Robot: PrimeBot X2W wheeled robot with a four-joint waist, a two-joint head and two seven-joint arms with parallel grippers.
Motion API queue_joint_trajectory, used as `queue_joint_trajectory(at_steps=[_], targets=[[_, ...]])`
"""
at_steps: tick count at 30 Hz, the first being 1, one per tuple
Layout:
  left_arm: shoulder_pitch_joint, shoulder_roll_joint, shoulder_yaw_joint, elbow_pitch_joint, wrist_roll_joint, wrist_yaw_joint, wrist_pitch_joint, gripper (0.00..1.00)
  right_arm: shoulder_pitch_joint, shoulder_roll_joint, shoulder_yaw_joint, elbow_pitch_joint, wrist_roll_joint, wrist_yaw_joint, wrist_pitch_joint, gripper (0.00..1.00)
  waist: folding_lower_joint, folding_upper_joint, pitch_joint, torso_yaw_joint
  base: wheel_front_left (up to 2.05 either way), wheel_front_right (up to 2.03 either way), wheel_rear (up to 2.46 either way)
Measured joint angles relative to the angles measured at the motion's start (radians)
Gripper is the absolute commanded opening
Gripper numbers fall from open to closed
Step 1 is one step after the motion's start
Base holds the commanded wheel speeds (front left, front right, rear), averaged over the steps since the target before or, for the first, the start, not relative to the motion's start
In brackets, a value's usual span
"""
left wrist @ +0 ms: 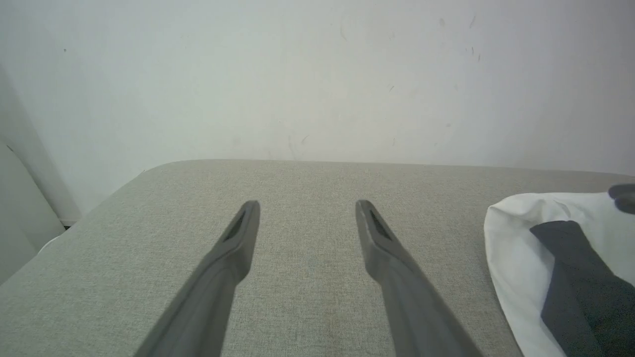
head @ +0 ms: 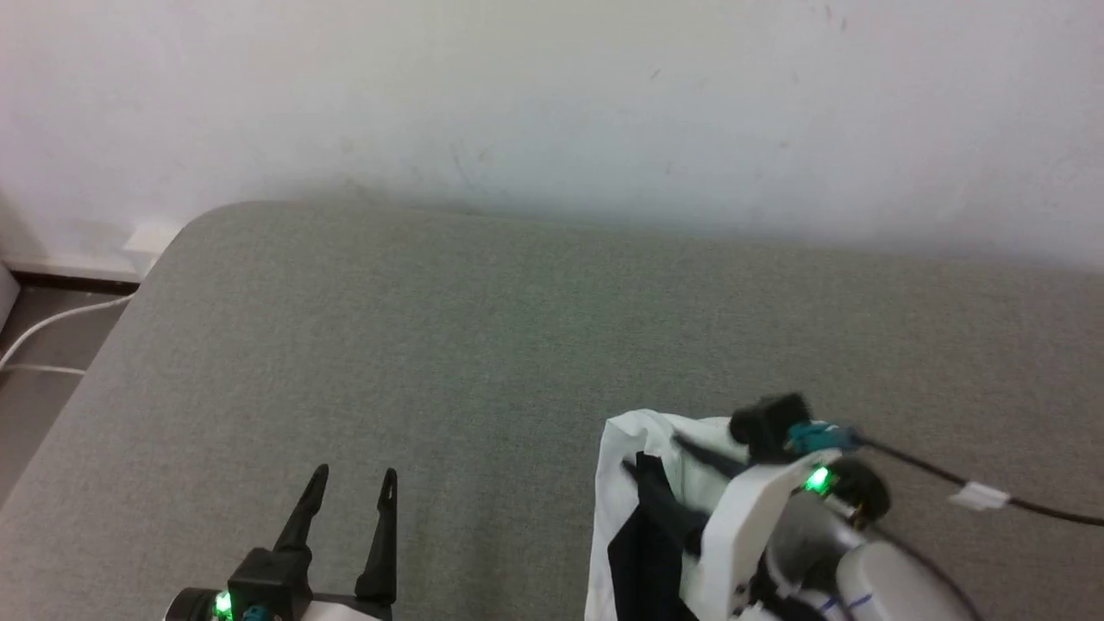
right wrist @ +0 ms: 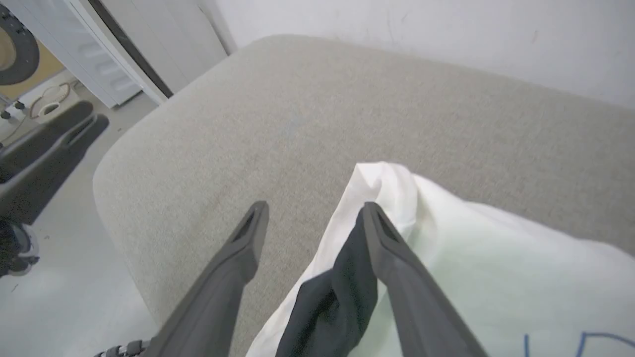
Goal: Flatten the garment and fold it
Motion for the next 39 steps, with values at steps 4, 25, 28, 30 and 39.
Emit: queue_joint_trajectory(at_steps=[4,25,28,30,39], targets=[[0.000,-0.004,0.000,-0.011,-0.001,0.000,0.000,1.00,-0.070,-0.080,-0.035,-0.040,-0.078,0.000,-0.120,1.00,0.0000,0.0000,-0.007,-0.028,0.00,0.00,0.00],[-0.014,-0.018,-0.021,-0.087,0.000,0.012,0.000,1.00,0.213,-0.075,-0.520,-0.214,-0.287,0.000,-0.642,1.00,-0.0001,0.0001,0.034,-0.108,0.00,0.00,0.00],[-0.014,-0.018,-0.024,-0.089,0.010,0.020,0.000,1.00,0.267,-0.043,-0.513,-0.235,-0.289,0.000,-0.647,1.00,-0.0002,0.0001,0.035,-0.111,0.00,0.00,0.00],[-0.014,-0.018,-0.025,-0.096,0.020,0.026,0.000,1.00,0.285,-0.032,-0.500,-0.238,-0.288,0.000,-0.648,1.00,-0.0001,0.0001,0.037,-0.112,0.00,0.00,0.00],[-0.010,-0.019,-0.031,-0.100,0.027,0.032,0.000,1.00,0.293,-0.007,-0.454,-0.226,-0.311,0.000,-0.655,1.00,-0.0001,0.0001,0.041,-0.105,0.00,0.00,0.00]])
